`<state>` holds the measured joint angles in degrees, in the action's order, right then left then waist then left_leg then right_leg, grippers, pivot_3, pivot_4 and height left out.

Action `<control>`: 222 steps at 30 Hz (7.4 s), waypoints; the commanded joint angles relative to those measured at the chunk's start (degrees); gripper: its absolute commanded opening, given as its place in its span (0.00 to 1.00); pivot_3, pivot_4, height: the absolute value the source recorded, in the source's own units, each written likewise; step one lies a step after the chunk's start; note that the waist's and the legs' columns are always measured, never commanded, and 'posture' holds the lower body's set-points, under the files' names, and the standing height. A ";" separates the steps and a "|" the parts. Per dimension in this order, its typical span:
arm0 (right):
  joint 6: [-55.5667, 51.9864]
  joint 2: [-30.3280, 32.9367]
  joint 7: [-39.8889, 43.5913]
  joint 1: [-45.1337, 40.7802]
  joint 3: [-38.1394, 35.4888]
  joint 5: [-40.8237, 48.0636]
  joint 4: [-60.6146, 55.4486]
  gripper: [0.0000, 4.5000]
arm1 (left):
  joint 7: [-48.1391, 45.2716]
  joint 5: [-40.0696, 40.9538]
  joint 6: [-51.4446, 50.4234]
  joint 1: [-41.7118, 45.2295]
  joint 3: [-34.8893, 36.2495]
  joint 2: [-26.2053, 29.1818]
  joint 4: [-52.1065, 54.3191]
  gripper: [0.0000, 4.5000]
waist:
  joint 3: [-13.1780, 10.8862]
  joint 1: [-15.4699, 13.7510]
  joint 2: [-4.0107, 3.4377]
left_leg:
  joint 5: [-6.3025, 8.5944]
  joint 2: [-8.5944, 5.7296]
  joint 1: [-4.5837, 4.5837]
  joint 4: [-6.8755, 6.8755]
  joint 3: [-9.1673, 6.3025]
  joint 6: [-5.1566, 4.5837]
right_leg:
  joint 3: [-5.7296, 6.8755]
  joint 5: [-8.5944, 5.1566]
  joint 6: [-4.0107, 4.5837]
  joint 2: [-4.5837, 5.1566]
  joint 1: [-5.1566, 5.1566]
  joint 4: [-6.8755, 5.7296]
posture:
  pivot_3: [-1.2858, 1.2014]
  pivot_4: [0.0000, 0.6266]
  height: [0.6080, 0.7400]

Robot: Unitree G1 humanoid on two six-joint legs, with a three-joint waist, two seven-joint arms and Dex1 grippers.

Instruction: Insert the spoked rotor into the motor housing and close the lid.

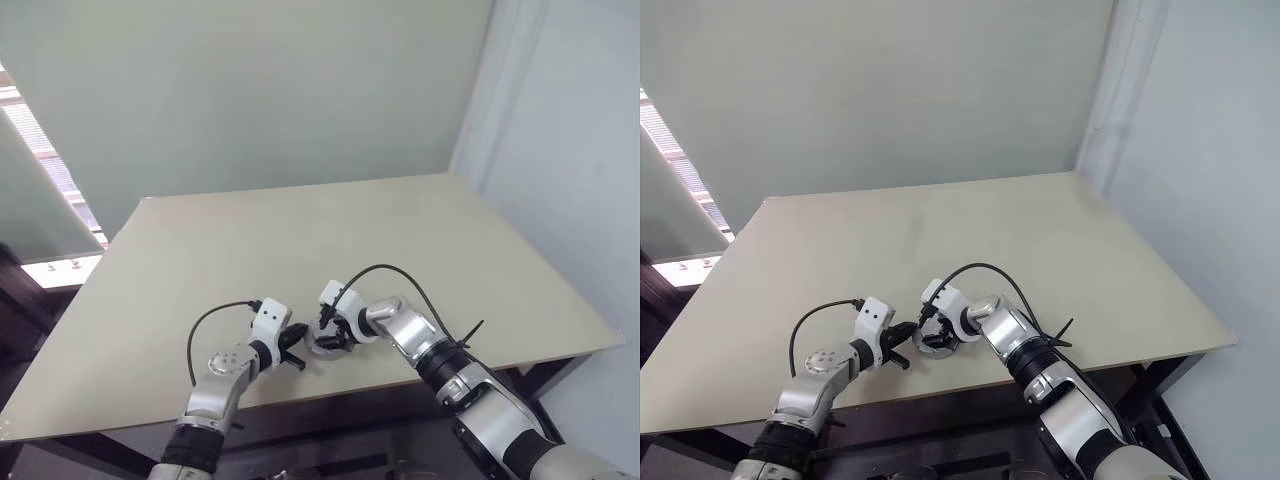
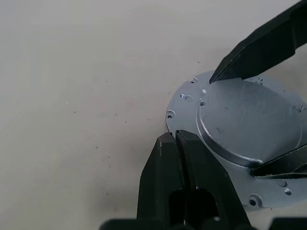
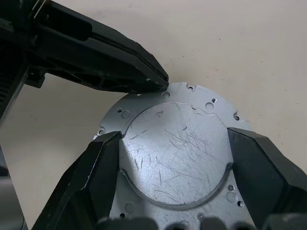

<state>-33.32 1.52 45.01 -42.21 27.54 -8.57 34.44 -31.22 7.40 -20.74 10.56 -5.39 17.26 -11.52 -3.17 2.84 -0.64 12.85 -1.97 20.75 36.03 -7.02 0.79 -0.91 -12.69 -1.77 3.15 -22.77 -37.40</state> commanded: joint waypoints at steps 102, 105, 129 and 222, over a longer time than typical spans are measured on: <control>-26.87 -2.65 -12.85 1.35 -39.52 33.04 10.06 0.99 | 2.28 6.92 -5.87 0.07 9.99 3.80 11.89 0.00 | 0.02 1.81 -0.07 | -0.10 0.13 0.81 -0.20 -0.02 -0.22 | -0.01 0.13 -0.14 -0.18 -0.55 0.50 | 0.52 0.00 1.00; -26.74 -2.53 -12.80 1.44 -39.11 33.05 9.94 0.99 | 1.36 7.96 -6.45 -0.27 9.06 3.24 13.17 0.00 | 0.02 1.82 -0.07 | -0.10 0.12 0.81 -0.20 0.00 -0.21 | -0.04 0.13 -0.14 -0.18 -0.54 0.50 | 0.52 0.00 1.00; -26.03 -1.93 -13.59 1.74 -38.08 32.92 8.46 0.99 | 0.44 3.17 -3.96 -1.50 1.89 1.00 3.21 0.00 | 0.05 1.73 -0.09 | -0.11 0.10 0.75 -0.05 -0.01 -0.23 | -0.05 0.13 -0.13 -0.20 -0.43 0.40 | 0.52 0.00 1.00; -32.23 -8.64 -15.00 1.07 -48.64 41.84 10.64 0.28 | 4.42 39.60 -25.45 -11.59 35.30 -3.38 15.96 1.00 | 0.03 2.76 -0.06 | 0.01 0.34 0.29 -0.20 0.03 -0.05 | 0.00 0.12 -0.09 -0.26 -0.04 0.53 | 0.52 0.00 1.00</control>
<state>-65.11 -5.72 29.03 -39.85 -19.42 29.40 46.56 -27.24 43.31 -44.46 -0.84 28.83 14.57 1.38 -3.14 5.60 -0.70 12.86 -1.65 21.18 35.83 -7.01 0.74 -0.90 -12.57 -1.87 2.89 -22.95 -36.87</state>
